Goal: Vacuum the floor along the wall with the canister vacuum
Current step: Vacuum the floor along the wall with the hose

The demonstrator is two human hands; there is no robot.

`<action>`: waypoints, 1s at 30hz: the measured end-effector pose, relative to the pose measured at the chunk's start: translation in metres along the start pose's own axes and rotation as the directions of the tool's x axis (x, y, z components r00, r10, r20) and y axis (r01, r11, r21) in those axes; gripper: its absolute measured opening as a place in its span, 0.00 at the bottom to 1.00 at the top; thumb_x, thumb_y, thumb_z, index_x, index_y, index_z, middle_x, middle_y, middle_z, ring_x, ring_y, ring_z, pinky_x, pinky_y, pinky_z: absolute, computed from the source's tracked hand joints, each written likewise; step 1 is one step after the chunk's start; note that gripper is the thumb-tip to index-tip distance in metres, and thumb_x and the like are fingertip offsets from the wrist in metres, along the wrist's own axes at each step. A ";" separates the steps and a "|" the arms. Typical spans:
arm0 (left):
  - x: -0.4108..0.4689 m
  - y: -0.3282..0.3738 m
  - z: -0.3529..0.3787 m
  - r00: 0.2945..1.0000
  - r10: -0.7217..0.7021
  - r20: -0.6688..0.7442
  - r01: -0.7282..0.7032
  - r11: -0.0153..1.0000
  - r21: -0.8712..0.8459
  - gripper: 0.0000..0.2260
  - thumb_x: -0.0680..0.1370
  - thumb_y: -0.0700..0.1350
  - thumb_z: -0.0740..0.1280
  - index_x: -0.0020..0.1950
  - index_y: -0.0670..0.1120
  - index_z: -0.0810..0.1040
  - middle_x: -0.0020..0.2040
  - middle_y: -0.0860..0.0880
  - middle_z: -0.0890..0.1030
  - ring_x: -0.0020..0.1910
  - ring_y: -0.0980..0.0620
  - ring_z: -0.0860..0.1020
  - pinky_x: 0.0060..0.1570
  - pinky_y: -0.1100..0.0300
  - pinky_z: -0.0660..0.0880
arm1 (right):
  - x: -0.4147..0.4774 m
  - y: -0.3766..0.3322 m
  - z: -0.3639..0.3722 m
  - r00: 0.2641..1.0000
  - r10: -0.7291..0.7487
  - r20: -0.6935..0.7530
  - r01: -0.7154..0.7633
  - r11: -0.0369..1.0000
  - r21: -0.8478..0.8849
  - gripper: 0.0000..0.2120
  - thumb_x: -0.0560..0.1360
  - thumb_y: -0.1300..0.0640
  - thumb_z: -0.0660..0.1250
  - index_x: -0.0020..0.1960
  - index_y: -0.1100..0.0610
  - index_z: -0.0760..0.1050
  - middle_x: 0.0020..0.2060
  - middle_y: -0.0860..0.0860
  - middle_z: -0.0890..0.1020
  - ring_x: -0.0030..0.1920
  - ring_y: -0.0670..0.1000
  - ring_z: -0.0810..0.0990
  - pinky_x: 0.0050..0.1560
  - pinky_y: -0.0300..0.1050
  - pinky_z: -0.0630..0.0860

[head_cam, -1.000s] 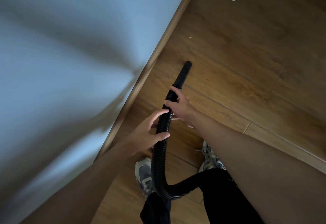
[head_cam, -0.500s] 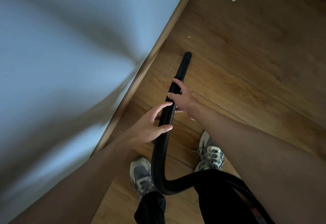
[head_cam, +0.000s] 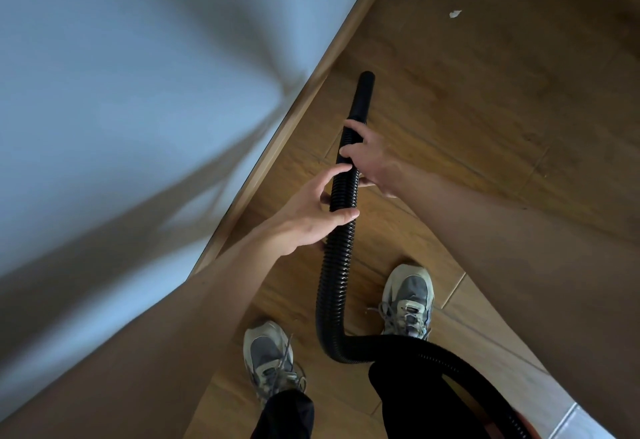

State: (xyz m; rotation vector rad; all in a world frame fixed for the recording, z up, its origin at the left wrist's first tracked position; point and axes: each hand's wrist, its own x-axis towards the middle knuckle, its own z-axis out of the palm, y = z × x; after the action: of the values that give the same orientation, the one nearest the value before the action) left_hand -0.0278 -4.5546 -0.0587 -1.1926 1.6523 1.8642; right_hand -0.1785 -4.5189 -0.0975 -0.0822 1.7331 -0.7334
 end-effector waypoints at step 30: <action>-0.038 -0.030 -0.017 0.999 -0.041 0.034 0.042 0.999 -0.033 0.29 0.77 0.40 0.72 0.71 0.64 0.66 0.58 0.47 0.80 0.52 0.57 0.81 0.53 0.59 0.79 | -0.013 0.011 0.034 0.989 0.033 0.141 -0.024 0.998 -0.062 0.31 0.79 0.64 0.60 0.76 0.41 0.59 0.63 0.55 0.72 0.49 0.52 0.78 0.39 0.46 0.82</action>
State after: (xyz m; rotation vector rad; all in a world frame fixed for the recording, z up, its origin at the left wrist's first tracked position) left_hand 0.0220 -4.5541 -0.0469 -1.1933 1.5722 1.8839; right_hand -0.1408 -4.5189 -0.0958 -0.1476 1.6167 -0.6394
